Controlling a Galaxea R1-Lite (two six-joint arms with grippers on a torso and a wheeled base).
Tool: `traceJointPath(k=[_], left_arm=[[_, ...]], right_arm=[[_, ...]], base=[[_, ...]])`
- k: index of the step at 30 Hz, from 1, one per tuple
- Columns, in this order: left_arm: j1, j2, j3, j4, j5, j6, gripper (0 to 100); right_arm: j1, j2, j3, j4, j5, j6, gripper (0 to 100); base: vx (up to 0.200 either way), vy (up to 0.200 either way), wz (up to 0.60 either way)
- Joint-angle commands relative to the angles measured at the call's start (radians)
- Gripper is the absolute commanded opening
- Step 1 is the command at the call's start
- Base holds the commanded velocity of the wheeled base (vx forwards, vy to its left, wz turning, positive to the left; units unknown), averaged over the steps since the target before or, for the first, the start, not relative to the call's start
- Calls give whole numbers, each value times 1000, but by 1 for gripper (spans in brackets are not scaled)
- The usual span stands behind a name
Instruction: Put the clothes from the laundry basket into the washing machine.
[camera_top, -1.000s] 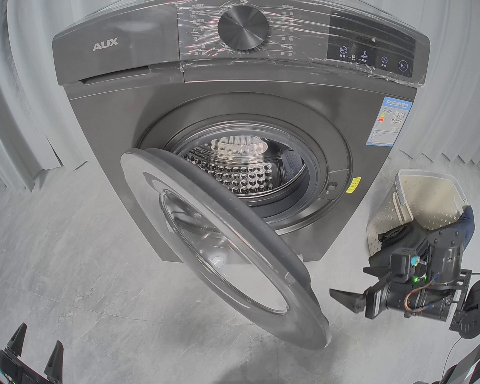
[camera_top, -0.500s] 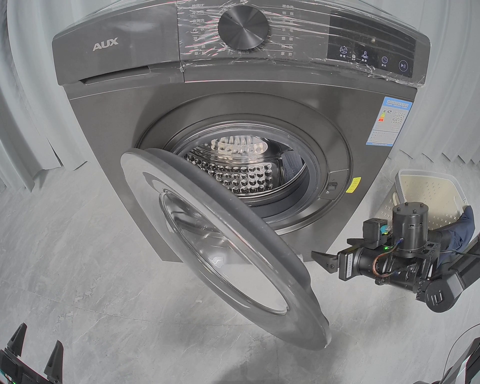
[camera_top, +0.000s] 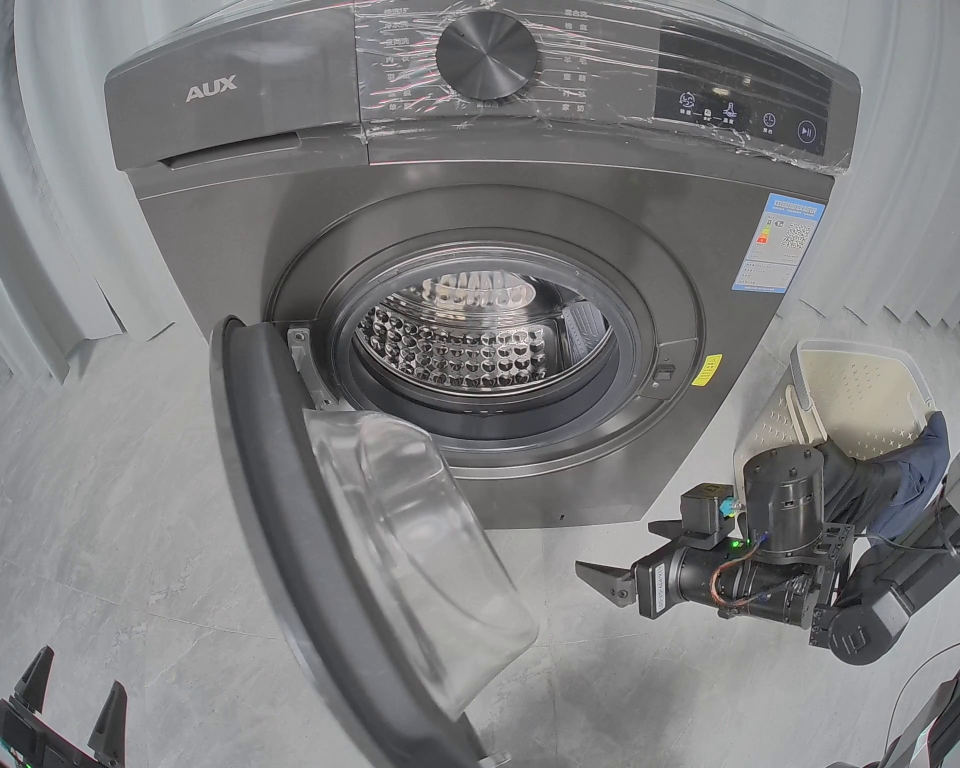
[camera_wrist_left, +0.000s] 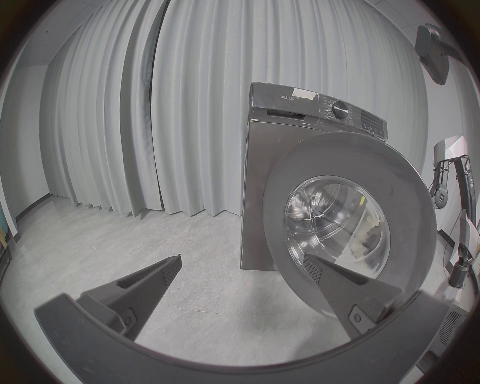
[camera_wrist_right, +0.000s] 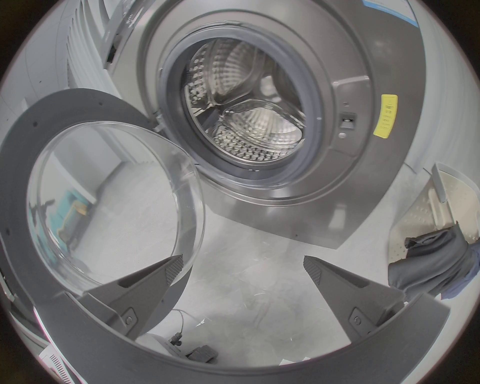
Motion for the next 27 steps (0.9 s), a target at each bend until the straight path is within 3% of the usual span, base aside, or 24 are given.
traceJointPath(k=[1,6,15,27], left_arm=[[-1,-10,15,0,1,1,100],[-1,-10,15,0,0,1,100],[-1,-10,16,0,1,2,100],[-1,-10,15,0,1,2,100]], right_arm=[[-4,-8,-4,-17,-3,4,100],[9,21,-30,-50,-4,16,100],[87,86,-131,-69,0,65,100],[144,198,-243,-73,2,68,100]], base=[[-200,0,0],[-200,0,0],[0,0,0],[-183,0,0]])
